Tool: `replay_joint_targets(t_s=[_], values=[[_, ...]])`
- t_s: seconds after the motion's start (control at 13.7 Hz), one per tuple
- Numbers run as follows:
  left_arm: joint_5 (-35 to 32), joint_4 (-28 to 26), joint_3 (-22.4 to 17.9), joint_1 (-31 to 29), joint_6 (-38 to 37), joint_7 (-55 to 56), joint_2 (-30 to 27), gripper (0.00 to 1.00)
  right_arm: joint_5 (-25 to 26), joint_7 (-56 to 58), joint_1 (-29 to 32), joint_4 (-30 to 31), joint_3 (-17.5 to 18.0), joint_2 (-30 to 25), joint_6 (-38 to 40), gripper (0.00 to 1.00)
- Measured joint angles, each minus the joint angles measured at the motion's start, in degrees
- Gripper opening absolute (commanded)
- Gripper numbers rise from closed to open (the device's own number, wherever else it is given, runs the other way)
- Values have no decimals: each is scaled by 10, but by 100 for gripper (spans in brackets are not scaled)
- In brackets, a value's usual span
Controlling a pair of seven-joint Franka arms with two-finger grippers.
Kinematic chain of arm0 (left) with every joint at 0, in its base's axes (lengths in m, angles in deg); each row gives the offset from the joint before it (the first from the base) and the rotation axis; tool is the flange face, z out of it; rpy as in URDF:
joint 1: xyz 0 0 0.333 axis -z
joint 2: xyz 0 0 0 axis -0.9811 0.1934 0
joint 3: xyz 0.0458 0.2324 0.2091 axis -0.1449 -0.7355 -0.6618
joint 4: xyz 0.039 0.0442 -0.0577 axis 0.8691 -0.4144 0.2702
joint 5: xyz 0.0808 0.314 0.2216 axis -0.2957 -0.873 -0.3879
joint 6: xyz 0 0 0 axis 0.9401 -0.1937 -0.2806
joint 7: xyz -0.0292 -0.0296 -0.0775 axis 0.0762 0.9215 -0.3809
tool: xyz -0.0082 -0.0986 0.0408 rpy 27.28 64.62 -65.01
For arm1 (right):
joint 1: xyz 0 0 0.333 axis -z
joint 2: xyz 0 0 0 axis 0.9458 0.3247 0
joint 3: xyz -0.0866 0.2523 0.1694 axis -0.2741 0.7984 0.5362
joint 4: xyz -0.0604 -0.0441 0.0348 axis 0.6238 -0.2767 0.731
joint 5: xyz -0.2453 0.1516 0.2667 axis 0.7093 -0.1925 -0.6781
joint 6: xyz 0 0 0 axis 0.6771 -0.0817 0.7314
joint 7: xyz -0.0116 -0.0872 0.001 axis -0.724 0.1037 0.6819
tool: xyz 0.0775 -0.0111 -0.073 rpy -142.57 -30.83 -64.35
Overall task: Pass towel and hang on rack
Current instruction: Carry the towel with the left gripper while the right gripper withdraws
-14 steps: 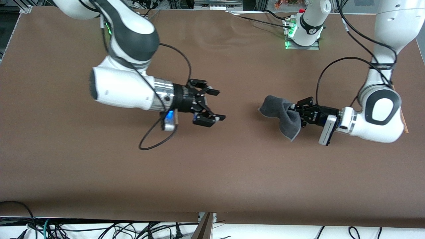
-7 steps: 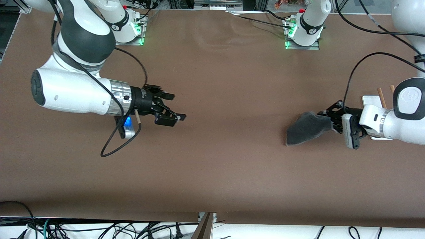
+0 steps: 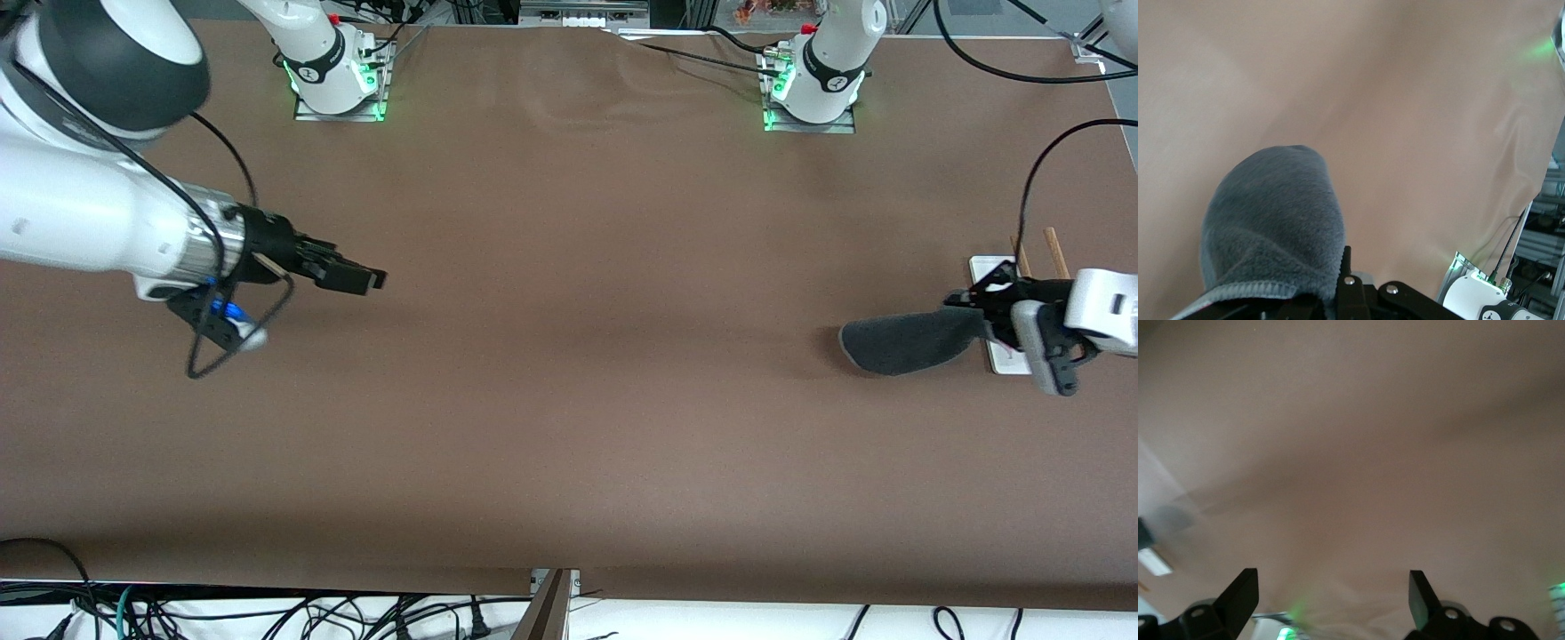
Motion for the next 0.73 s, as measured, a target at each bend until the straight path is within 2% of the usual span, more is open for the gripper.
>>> replay_joint_targets(t_s=[0.22, 0.29, 0.37, 0.44, 0.51, 0.59, 0.73], values=[[0, 0, -1, -72, -4, -7, 5, 0, 52, 118, -2, 66, -42, -75, 11, 99], [0, 0, -1, -92, -4, -17, 7, 0, 63, 149, -15, 88, -66, -95, 11, 99], [0, 0, -1, -112, -5, -28, 10, 0, 67, 180, -47, 105, -112, -110, 11, 99], [0, 0, -1, -134, -5, -41, 13, 0, 68, 213, -95, 119, -178, -120, 11, 99], [0, 0, -2, -154, -6, -54, 17, 0, 69, 238, -127, 127, -223, -125, 11, 99], [0, -1, -2, -173, -7, -70, 22, 0, 74, 254, -141, 134, -245, -128, 11, 99], [-3, -1, -2, -207, -7, -102, 39, 0, 96, 267, -147, 162, -253, -142, -2, 99]])
